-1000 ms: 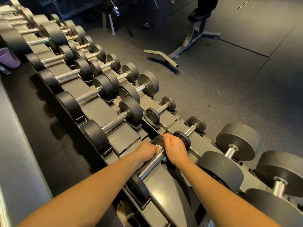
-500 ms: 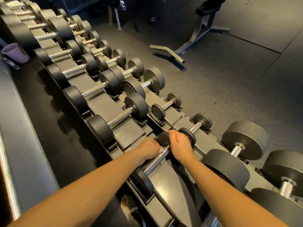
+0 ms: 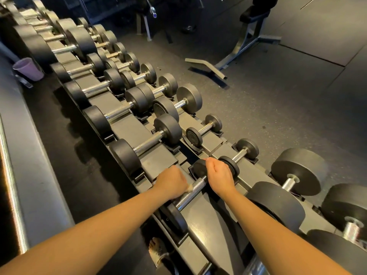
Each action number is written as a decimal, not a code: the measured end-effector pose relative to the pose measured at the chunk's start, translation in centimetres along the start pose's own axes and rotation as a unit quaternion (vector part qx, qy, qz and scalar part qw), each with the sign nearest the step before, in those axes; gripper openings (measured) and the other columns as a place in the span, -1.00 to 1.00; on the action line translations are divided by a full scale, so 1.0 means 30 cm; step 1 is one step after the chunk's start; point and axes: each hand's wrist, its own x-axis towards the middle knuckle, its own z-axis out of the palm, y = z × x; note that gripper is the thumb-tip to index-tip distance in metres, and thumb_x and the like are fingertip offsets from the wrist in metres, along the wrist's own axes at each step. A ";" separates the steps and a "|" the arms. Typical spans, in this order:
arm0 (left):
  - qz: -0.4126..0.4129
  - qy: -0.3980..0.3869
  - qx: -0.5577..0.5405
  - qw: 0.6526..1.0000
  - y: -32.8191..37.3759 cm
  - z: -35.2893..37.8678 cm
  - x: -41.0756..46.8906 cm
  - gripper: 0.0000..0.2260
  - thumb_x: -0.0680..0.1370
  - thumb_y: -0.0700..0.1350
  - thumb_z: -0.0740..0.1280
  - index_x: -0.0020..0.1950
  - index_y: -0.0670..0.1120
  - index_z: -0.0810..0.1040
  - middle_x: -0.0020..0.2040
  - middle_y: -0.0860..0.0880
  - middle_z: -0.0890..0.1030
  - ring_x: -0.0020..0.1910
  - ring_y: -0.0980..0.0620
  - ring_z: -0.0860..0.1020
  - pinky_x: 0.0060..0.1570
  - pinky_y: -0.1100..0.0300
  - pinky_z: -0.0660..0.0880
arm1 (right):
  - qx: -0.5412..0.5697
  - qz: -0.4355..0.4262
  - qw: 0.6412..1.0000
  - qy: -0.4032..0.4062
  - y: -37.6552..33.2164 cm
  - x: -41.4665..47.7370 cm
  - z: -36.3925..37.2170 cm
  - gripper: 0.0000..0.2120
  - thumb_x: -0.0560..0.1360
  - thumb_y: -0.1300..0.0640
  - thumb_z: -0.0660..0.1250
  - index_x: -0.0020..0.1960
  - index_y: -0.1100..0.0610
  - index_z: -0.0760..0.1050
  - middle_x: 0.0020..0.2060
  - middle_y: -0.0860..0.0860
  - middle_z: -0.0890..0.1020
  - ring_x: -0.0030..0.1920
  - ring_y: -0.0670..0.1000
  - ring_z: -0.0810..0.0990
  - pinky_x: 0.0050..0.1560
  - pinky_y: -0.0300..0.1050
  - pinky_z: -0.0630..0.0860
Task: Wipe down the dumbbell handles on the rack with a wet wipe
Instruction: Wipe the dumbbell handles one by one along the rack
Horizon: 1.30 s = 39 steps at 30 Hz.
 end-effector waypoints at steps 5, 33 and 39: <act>0.089 0.114 -0.020 0.989 0.112 0.108 -0.013 -0.86 0.55 -0.16 0.37 -0.18 -0.08 0.69 -0.19 -0.03 0.63 -0.16 0.01 0.60 -0.06 0.05 0.60 | 0.016 0.008 1.000 -0.008 -0.002 -0.002 -0.008 -0.66 0.71 0.02 0.05 -0.12 0.00 0.52 -0.24 0.10 0.61 -0.17 0.06 0.61 -0.01 0.07 0.58; 0.018 0.020 -0.159 0.987 -0.025 -0.129 -0.104 -0.82 0.52 -0.14 0.49 -0.17 -0.02 0.50 -0.23 -0.01 0.55 -0.22 0.06 0.52 -0.23 0.21 0.43 | -0.173 -0.105 0.979 0.032 -0.211 -0.051 0.008 -0.72 0.65 0.07 0.20 0.31 0.09 0.52 0.18 0.01 0.54 0.21 0.01 0.51 0.23 0.02 0.51; 0.027 0.114 -0.366 0.923 -0.125 -0.344 -0.138 -0.88 0.48 -0.25 0.51 -0.16 -0.10 0.59 -0.18 -0.15 0.64 -0.14 -0.03 0.64 -0.11 0.13 0.63 | 0.098 -0.019 0.990 -0.103 -0.456 -0.096 0.139 -0.77 0.66 0.04 0.24 0.02 0.12 0.64 -0.12 0.12 0.68 -0.12 0.10 0.67 -0.16 0.09 0.67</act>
